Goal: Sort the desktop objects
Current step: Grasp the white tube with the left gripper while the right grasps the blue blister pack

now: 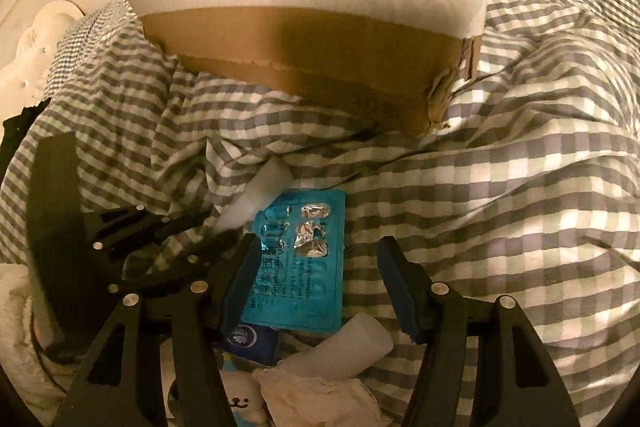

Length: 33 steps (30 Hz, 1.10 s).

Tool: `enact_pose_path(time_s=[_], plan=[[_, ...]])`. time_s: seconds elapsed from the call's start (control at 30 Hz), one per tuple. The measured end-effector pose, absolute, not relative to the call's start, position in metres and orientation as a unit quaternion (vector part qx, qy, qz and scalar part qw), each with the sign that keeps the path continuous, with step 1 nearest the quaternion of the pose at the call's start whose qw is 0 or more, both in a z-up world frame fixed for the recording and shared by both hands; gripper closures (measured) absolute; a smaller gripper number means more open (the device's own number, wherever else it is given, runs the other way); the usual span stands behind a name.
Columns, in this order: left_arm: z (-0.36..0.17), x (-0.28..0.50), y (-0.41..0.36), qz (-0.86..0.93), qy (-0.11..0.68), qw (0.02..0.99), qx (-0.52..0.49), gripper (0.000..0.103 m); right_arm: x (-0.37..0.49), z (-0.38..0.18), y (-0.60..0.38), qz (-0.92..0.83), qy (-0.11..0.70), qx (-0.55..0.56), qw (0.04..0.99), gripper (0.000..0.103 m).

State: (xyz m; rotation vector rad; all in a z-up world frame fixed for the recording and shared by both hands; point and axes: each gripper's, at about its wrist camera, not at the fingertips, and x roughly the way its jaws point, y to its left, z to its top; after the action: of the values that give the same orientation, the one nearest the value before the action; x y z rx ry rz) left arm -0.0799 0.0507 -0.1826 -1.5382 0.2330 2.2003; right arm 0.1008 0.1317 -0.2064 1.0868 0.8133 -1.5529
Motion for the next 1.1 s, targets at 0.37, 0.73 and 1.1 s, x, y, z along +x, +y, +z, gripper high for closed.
enact_pose_path(time_s=[0.37, 0.73, 1.1], plan=[[-0.160, -0.078, 0.035, 0.792, 0.071, 0.200, -0.572, 0.089, 0.123, -0.236, 0.118, -0.633, 0.396, 0.438, 0.499, 0.027], [-0.153, -0.071, 0.038, 0.792, 0.070, 0.190, -0.576, 0.086, 0.121, -0.262, 0.105, -0.634, 0.400, 0.461, 0.474, 0.029], [-0.133, -0.066, 0.051, 0.805, 0.065, 0.243, -0.537, 0.072, 0.108, -0.206, 0.121, -0.677, 0.360, 0.433, 0.474, 0.038]])
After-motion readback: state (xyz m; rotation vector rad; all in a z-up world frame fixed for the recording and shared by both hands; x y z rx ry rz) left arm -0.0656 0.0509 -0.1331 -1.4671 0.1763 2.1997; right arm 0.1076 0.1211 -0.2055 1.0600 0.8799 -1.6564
